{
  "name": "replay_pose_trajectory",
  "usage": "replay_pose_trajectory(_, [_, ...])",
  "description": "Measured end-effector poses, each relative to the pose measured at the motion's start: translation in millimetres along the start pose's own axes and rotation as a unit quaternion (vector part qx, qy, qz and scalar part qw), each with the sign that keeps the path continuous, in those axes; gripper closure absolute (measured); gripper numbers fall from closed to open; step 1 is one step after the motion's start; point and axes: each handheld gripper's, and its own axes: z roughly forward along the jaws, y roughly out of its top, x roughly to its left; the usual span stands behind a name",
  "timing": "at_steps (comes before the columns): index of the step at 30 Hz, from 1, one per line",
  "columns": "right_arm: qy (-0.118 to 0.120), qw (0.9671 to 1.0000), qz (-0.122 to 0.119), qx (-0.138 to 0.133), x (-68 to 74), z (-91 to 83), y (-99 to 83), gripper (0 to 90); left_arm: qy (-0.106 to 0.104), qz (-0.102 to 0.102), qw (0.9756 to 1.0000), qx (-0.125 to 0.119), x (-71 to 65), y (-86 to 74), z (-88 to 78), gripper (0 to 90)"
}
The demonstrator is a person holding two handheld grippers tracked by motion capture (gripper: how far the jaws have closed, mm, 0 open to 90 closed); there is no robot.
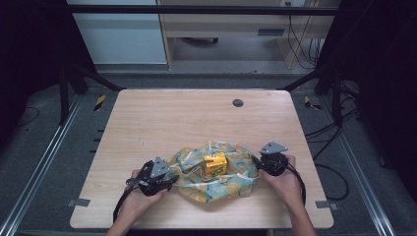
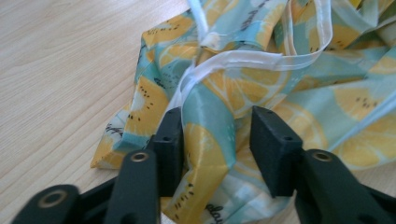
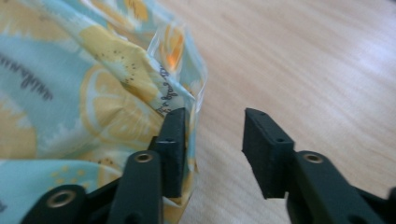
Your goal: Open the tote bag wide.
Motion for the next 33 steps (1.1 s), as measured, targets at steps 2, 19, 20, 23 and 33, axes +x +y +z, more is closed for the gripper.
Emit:
replay_pose_trajectory(2, [-0.001,0.9998,0.010,-0.015,0.4,-3.1,2.2,51.6,0.002,-0.003,1.0000,-0.008,0.1,1.7,-2.1,46.7])
replay_pose_trajectory(19, [-0.001,0.9969,0.028,-0.073,8.0,-16.7,17.7,30.5,-0.018,-0.033,0.9956,-0.085,0.6,13.8,-15.9,24.6])
replay_pose_trajectory(20, [-0.004,0.9965,0.032,-0.078,8.5,-18.2,19.2,28.0,-0.017,-0.032,0.9951,-0.093,-0.5,16.5,-18.3,23.4])
replay_pose_trajectory(23, [-0.002,0.9955,0.044,-0.083,7.7,-21.1,22.0,23.3,-0.014,-0.036,0.9937,-0.105,-1.2,20.1,-22.0,19.0])
replay_pose_trajectory(33, [-0.040,0.9849,0.077,-0.150,8.3,-54.5,45.3,10.4,0.006,-0.061,0.9891,-0.134,8.3,33.5,-48.8,9.9])
